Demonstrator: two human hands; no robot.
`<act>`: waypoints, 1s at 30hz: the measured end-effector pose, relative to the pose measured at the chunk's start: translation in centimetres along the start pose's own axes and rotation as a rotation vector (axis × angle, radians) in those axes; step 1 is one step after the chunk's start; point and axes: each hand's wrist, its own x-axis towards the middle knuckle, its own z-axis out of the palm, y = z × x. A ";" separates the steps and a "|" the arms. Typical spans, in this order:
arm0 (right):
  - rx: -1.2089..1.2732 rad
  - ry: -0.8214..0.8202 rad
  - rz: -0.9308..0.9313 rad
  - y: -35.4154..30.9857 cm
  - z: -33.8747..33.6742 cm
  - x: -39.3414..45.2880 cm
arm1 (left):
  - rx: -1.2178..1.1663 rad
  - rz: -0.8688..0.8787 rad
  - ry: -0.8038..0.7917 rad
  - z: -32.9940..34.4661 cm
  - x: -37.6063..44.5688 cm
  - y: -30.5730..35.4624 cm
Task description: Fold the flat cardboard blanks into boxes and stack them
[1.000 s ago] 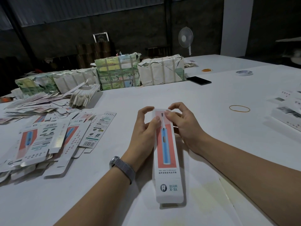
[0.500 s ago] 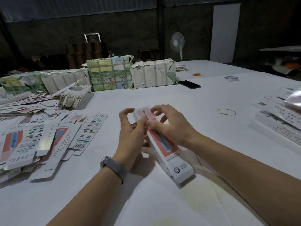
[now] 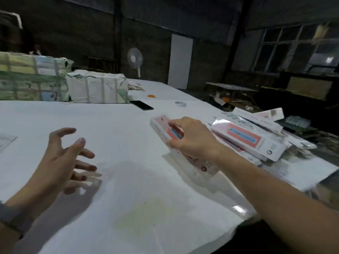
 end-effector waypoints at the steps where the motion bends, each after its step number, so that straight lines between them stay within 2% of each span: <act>1: -0.059 -0.003 0.063 1.9 -1.1 -0.5 | 0.012 -0.003 -0.003 0.0 0.1 -0.1; 3: -0.194 -0.027 0.154 5.4 -3.2 -1.4 | 0.035 -0.011 -0.021 -0.2 0.2 -0.3; 8: -0.420 -0.027 0.226 12.0 -5.4 -2.9 | 0.099 -0.026 -0.054 -0.1 0.1 -0.7; 12: -0.510 0.057 0.229 15.3 -5.0 -2.4 | 0.157 -0.039 -0.058 -0.1 -0.3 -0.6; 16: -0.615 0.030 0.291 16.2 -3.5 -1.4 | 0.164 -0.061 -0.062 0.0 -0.3 -0.3; 18: -0.584 0.051 0.296 15.3 -2.6 -0.8 | 0.164 -0.064 -0.071 0.1 -0.4 -0.2; 22: -0.408 0.130 0.132 10.6 -0.7 0.3 | 0.178 -0.064 -0.107 0.5 -0.8 0.3; 30: 0.231 0.017 -0.162 -5.9 5.7 3.1 | 0.301 -0.036 -0.098 0.4 -1.6 1.5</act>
